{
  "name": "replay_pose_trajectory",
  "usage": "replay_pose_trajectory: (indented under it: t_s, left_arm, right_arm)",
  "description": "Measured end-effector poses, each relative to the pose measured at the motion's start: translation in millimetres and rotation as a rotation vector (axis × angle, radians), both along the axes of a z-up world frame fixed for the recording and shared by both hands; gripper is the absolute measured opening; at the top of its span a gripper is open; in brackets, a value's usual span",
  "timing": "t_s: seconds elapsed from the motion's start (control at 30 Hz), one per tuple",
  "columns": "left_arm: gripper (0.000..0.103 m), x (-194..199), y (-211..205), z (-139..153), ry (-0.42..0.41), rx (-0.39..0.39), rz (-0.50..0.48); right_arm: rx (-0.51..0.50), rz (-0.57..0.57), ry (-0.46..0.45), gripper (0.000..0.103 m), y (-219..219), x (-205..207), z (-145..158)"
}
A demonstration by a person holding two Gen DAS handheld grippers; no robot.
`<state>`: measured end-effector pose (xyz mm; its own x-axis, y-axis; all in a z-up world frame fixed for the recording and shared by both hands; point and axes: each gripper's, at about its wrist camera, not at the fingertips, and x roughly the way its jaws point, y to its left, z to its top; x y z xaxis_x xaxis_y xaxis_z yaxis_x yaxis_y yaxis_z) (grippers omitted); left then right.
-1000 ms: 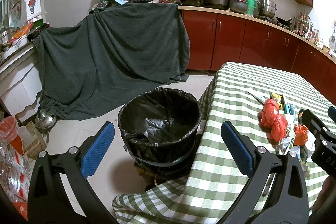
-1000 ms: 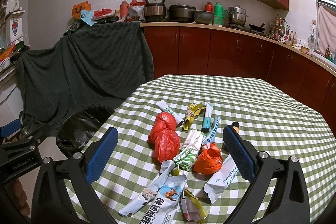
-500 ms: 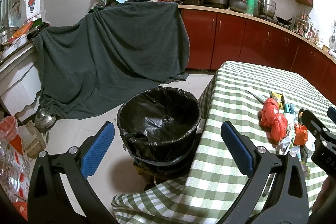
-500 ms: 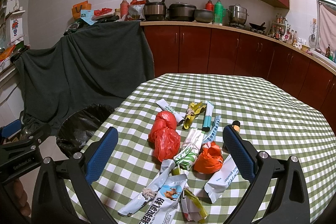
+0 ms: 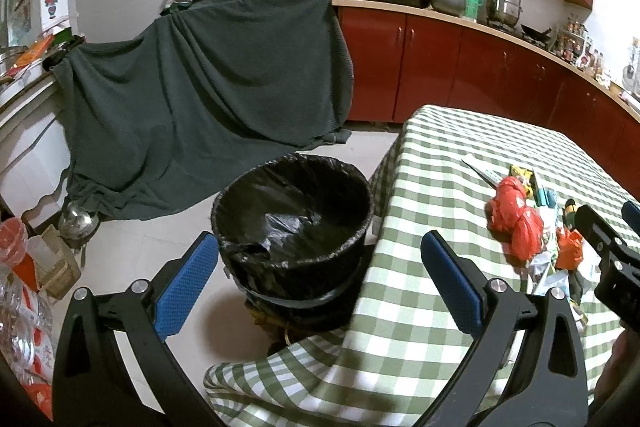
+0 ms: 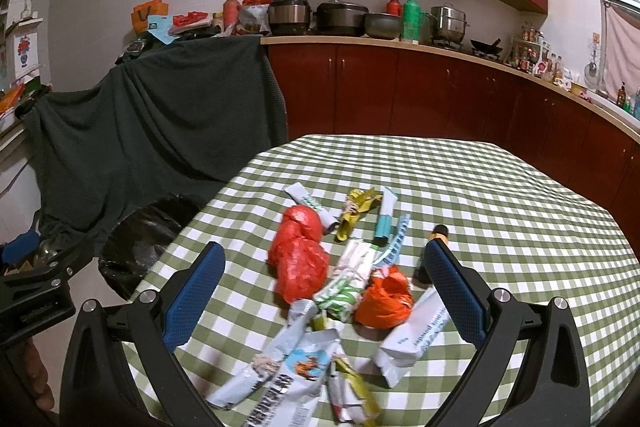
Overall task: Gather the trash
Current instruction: 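Close the left tool on the white wrapper while the right tool reaches the printed packet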
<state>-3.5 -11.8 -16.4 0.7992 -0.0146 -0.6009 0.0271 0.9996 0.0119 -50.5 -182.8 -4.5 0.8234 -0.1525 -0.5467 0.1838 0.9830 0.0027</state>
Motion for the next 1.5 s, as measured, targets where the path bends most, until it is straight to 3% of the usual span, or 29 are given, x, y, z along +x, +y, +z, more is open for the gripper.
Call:
replay_pose_trajectory:
  t_s: [0.2, 0.43, 0.53, 0.83, 0.93, 1.03, 1.07, 1.3, 1.5]
  left_arm:
    - [0.099, -7.9, -24.8, -7.7, 0.024, 0.000, -0.058]
    - [0.094, -15.5, -58.6, -11.8, 0.052, 0.026, -0.138]
    - [0.086, -15.4, -68.7, -8.6, 0.064, 0.032, -0.174]
    - [0.082, -23.5, -94.8, -15.7, 0.096, 0.084, -0.280]
    - [0.077, -27.6, -101.9, -21.2, 0.109, 0.099, -0.312]
    - [0.077, -28.9, -104.5, -25.3, 0.115, 0.097, -0.327]
    - [0.076, -29.6, -105.7, -26.0, 0.114, 0.094, -0.337]
    - [0.076, -33.0, -122.2, -35.9, 0.111, 0.113, -0.401]
    - [0.062, -22.7, -130.5, -52.4, 0.179, 0.083, -0.451]
  right_arm:
    - [0.000, -0.050, 0.025, 0.097, -24.6, -10.2, -4.7]
    - [0.015, -0.114, 0.042, 0.097, -58.4, -26.3, -11.6]
    - [0.032, -0.142, 0.049, 0.097, -72.8, -32.7, -15.8]
    - [0.045, -0.166, 0.062, 0.096, -90.8, -45.4, -23.8]
    - [0.059, -0.169, 0.068, 0.091, -95.4, -49.7, -27.5]
    - [0.067, -0.165, 0.084, 0.072, -97.4, -52.4, -31.0]
    - [0.071, -0.164, 0.089, 0.071, -97.9, -52.8, -31.9]
    - [0.085, -0.166, 0.087, 0.070, -98.1, -57.5, -33.7]
    - [0.085, -0.160, 0.090, 0.070, -96.2, -57.9, -33.8]
